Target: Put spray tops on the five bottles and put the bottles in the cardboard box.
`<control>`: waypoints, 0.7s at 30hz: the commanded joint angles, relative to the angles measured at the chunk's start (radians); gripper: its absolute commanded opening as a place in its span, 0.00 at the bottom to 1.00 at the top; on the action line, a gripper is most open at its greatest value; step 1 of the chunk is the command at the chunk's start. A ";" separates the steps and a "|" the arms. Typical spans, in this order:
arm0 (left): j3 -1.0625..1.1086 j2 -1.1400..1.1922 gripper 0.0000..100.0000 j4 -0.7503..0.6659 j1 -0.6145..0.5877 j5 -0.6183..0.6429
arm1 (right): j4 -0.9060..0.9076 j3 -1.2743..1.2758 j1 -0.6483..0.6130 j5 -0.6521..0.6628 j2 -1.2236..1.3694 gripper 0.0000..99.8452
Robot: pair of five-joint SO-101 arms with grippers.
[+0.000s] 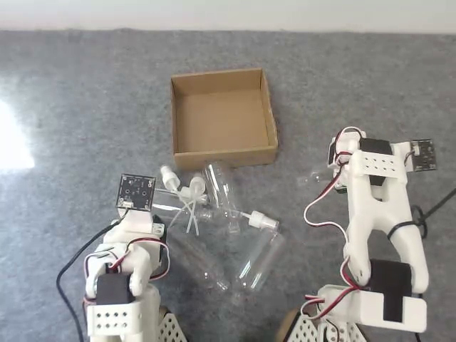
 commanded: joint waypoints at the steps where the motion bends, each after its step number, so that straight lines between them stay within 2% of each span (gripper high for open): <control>1: -0.002 -0.018 0.07 0.005 0.000 0.009 | -0.005 -0.049 0.016 -0.034 -0.048 0.14; 13: -0.002 -0.018 0.07 0.005 0.000 0.009 | -0.015 -0.026 0.016 -0.040 -0.050 0.15; 21: -0.002 -0.018 0.07 0.005 0.000 0.009 | -0.016 -0.020 -0.012 -0.035 -0.050 0.31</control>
